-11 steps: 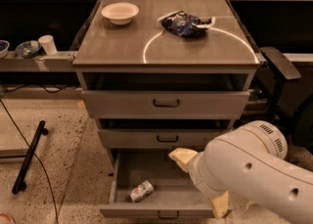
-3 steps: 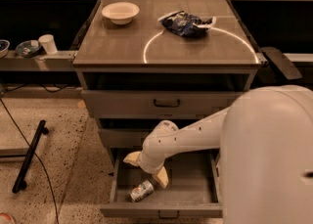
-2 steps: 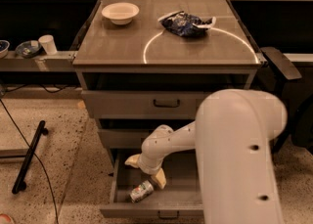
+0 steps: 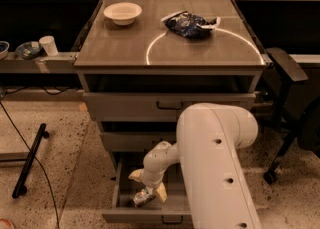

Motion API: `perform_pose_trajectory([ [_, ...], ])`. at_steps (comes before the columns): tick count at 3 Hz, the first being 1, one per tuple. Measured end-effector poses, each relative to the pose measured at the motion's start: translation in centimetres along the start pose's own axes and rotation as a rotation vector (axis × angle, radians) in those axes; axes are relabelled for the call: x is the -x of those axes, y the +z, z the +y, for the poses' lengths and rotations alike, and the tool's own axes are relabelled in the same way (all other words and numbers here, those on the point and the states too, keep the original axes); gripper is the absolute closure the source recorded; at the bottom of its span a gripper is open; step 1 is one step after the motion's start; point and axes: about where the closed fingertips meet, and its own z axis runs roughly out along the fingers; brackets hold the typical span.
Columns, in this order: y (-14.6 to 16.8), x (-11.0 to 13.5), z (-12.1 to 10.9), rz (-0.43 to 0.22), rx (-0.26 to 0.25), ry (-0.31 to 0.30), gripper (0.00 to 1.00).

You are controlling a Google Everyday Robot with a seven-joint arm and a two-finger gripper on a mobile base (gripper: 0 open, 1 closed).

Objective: Pick 7up can from bottom drawer and place on counter

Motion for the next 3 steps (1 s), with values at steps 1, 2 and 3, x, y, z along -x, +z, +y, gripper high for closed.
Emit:
perform_pose_trajectory([
  [1,1.0,-0.4,-1.1,0.025,-0.061,-0.013,0.0],
  [2,1.2,-0.5,-1.5,0.031,-0.082,-0.017,0.0],
  [3,2.3,-1.3,-1.5,0.059,-0.055,-0.007,0.0],
])
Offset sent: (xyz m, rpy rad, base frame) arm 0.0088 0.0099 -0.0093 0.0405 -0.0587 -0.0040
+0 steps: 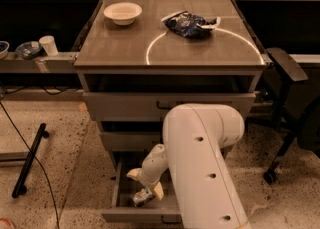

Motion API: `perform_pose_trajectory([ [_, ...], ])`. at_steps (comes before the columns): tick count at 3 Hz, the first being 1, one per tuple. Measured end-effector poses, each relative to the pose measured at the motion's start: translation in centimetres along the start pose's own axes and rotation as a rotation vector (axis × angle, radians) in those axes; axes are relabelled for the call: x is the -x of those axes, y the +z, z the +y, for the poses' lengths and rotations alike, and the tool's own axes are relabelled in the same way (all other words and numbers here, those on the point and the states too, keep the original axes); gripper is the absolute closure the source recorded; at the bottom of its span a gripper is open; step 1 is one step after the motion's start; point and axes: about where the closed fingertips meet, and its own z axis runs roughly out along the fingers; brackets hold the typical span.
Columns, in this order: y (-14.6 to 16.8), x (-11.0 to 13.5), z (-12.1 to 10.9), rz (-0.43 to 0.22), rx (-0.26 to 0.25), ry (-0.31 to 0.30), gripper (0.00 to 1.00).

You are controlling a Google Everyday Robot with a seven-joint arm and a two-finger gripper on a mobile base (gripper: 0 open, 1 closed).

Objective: Pick 7up can from bottom drawer and place on counter

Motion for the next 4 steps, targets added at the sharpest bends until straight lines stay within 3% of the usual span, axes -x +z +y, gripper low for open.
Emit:
perform_pose_trajectory([
  [1,3.0,-1.4,0.2,0.052,0.046,0.0,0.0],
  [4,7.2,-2.6,0.4,0.111,0.111,0.0,0.03],
])
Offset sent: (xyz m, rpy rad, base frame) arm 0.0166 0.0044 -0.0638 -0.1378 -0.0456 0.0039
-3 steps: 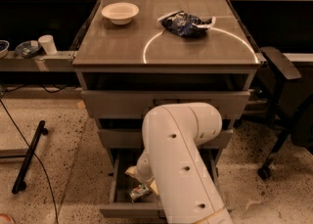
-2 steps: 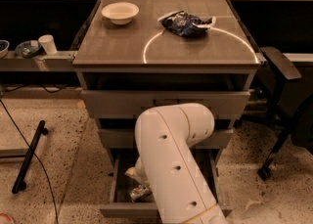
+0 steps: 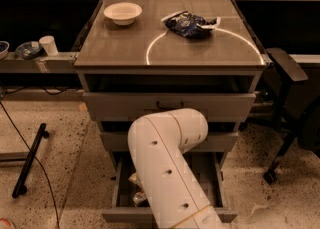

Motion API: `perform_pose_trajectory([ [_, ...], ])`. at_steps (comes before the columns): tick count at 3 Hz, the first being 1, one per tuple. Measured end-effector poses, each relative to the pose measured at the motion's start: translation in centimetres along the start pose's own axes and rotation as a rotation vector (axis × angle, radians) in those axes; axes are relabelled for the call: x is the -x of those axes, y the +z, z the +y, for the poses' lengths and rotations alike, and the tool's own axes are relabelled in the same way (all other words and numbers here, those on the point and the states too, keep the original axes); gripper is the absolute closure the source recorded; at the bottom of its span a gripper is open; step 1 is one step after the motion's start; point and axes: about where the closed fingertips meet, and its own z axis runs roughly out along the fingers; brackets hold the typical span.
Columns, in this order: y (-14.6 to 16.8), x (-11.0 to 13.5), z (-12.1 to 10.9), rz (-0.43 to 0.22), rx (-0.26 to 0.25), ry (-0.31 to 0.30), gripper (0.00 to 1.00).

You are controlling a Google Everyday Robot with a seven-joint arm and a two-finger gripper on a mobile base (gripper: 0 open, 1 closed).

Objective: Pick 7up can from bottom drawer and place on counter

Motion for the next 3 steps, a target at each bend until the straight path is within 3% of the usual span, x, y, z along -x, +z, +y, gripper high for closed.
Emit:
perform_pose_trajectory([
  [1,2.0,0.6,0.4,-0.014,0.029,0.007,0.22],
  [3,2.1,1.8,0.4,-0.086,0.003,0.028,0.67],
])
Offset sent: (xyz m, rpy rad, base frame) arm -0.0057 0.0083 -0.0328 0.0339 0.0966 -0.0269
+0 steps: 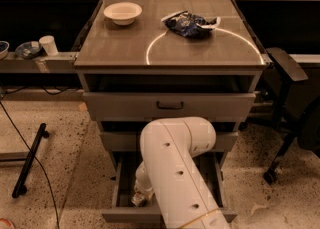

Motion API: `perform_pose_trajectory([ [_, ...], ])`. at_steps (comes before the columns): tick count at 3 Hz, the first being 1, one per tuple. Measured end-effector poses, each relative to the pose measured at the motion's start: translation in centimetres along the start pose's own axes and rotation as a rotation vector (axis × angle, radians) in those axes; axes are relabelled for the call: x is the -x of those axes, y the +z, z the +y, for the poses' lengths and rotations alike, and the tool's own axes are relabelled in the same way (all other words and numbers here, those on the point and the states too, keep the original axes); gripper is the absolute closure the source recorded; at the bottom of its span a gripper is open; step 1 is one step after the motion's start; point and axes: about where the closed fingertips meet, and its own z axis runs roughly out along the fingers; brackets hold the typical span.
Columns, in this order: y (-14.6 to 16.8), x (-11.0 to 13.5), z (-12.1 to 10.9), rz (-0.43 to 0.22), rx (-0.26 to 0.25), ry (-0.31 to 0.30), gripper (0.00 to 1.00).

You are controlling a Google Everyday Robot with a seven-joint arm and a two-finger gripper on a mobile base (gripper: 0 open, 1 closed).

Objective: Pick 7up can from bottom drawer and place on counter

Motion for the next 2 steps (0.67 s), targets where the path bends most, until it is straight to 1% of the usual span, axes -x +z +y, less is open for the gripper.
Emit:
perform_pose_trajectory([
  [1,-0.8,0.5,-0.5,-0.023,-0.012,-0.009,0.91],
  [2,-4.2,0.8,-1.0,-0.034,-0.113,-0.052,1.0],
])
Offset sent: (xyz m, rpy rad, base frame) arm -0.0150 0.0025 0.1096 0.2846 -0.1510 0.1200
